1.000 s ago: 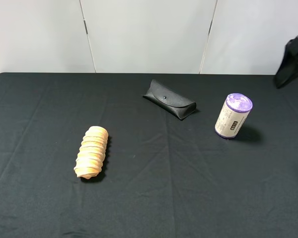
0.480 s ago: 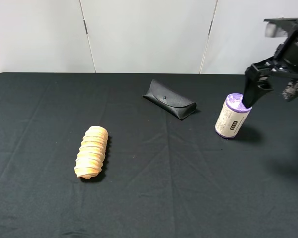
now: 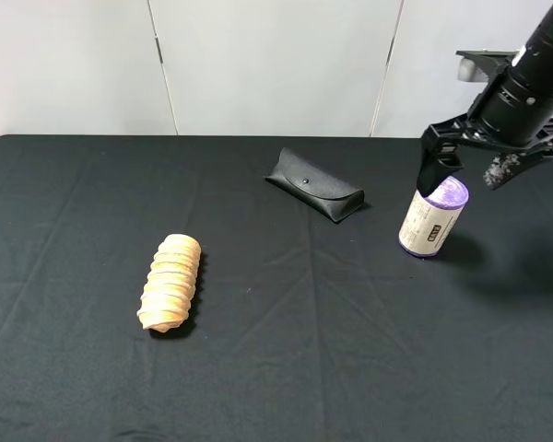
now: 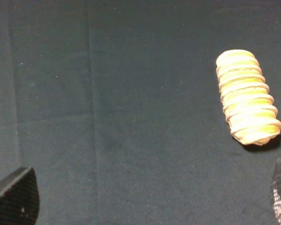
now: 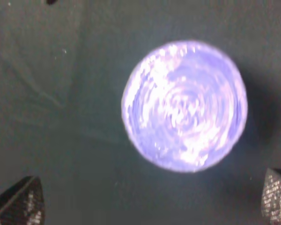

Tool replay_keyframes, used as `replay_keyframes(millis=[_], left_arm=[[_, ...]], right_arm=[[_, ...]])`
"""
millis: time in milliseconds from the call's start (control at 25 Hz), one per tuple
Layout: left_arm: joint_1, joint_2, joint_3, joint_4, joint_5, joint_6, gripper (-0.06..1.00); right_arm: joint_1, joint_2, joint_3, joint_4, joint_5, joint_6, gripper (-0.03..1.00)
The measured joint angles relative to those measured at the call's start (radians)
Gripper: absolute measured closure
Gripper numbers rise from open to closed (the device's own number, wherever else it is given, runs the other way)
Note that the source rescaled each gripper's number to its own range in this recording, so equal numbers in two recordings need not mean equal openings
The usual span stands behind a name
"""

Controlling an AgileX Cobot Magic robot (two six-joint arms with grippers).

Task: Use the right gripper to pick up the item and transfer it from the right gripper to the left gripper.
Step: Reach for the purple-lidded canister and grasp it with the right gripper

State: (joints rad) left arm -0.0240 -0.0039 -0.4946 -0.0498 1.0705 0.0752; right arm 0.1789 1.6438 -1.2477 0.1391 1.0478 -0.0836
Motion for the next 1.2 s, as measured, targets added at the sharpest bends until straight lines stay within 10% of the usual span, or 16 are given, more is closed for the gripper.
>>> replay_keyframes(millis=[1200], left_arm=[[0.0, 0.0, 0.0, 0.0, -0.001, 0.0, -0.02]], right_arm=[[0.0, 0.211, -0.057, -0.068, -0.06, -0.014, -0.03]])
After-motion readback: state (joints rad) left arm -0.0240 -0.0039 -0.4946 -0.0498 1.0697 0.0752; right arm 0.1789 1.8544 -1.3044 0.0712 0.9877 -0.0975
